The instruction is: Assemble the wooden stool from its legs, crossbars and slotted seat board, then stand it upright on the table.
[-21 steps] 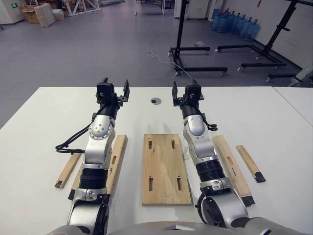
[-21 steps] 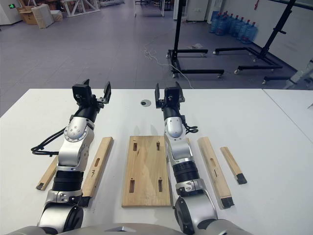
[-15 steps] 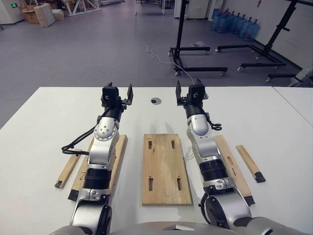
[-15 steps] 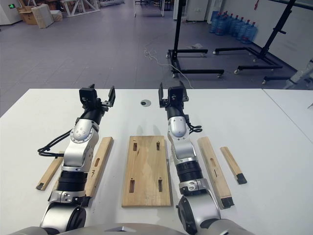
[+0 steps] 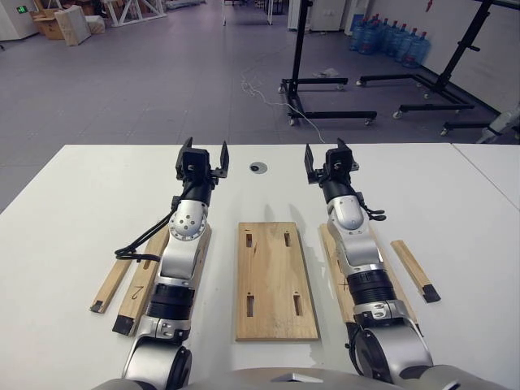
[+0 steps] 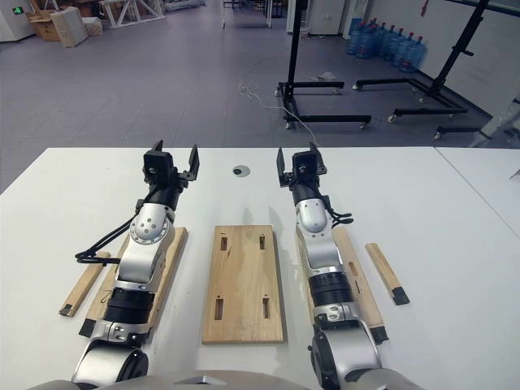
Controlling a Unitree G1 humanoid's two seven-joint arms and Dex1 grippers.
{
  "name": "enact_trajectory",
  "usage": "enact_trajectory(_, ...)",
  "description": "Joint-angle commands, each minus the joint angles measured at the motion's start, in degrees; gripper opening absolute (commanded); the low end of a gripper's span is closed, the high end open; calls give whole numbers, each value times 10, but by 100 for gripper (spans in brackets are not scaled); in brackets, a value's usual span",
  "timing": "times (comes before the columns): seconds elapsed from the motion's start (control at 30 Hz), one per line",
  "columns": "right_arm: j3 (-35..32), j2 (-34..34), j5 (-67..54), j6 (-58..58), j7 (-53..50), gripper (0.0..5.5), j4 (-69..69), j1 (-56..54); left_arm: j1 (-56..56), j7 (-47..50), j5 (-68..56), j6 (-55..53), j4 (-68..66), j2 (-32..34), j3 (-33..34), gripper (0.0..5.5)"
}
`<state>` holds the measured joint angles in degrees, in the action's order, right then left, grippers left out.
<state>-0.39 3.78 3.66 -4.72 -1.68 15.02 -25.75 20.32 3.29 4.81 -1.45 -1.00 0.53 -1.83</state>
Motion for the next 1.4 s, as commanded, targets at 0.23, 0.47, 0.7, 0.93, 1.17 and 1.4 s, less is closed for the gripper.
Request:
enact_trajectory(0.23,1,-23,-29,25,21,365,3,-10,-11,1,-3,-13,12,0,5,387)
enact_trajectory(0.47,10,-35,-29,15,27,365,20,-24,-37,15,10,-27,50,-3,3,387)
enact_trajectory(0.7,14,-42,-27,7,29,365,27,-31,-37,18,4,-24,60,-4,9,387)
enact_trajectory(0.93,5,-38,-48,50,47,365,1,-25,-33,4,-1,-9,41,-1,3,387)
enact_trajectory(1.17,-120,76,-173,227,118,365,-160,49,-61,2,1,-3,59,-4,-2,387)
enact_trajectory(1.4,-224,176,-216,361,158,365,-254,248,-107,4,7,-20,113,-6,-3,387)
